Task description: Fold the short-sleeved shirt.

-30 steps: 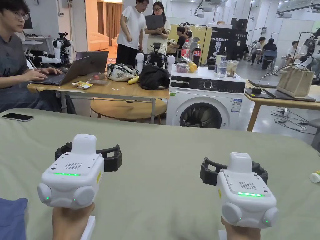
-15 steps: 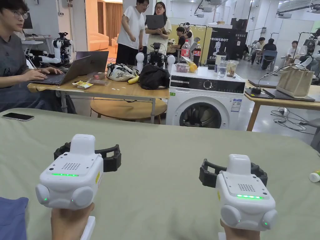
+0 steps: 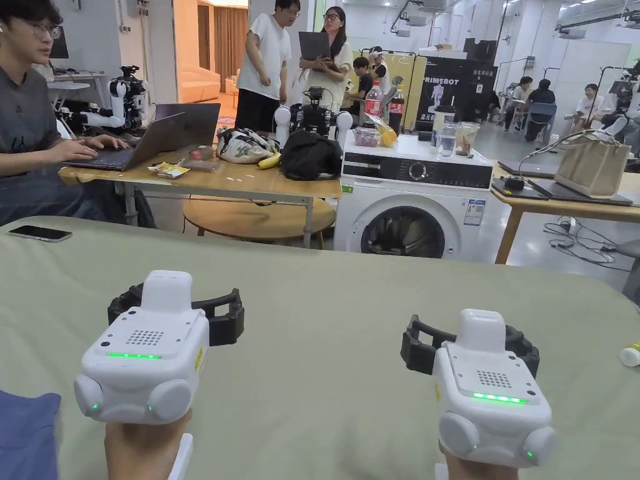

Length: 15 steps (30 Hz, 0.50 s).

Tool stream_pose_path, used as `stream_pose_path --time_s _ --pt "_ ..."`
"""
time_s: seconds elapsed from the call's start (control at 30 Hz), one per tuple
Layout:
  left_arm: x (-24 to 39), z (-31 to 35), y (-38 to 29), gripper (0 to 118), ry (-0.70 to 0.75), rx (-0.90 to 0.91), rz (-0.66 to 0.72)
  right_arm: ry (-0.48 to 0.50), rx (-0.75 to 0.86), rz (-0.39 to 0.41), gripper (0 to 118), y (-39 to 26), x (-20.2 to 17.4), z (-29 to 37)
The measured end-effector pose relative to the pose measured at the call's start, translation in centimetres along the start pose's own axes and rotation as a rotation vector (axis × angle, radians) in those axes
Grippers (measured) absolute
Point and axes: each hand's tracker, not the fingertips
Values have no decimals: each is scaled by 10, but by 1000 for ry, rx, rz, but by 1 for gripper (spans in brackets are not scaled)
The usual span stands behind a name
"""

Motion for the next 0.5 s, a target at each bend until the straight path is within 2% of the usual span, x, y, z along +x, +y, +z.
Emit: stream_pose_path --time_s 0.07,0.1,0.13,0.17,0.2,0.23,0.27,0.3,0.37,0.5 --pt "-1 2 -1 109 10 7 8 -6 25 -7 100 0 0 4" --pt "-3 4 -1 97 0 18 20 -13 36 -7 77 1 -1 6" --pt "-4 5 -1 81 -3 18 24 -21 45 -8 55 2 -1 8" --pt "-4 4 -1 60 -4 16 26 -25 45 -9 32 2 -2 8" --pt "-4 4 -1 24 -3 13 27 -28 42 -10 4 4 -2 8" --pt "-4 4 -2 6 -2 6 21 -34 39 -11 0 5 -2 8" --pt "-2 3 -1 0 14 -10 -2 -37 40 -12 0 6 -2 9" --pt "0 3 -2 0 40 -9 -18 -33 42 -14 0 6 -2 10" --pt "-4 7 -3 0 -2 8 -5 15 34 -15 0 7 -1 11" --pt "-6 8 -1 0 2 -5 -18 16 19 6 0 7 -5 11"
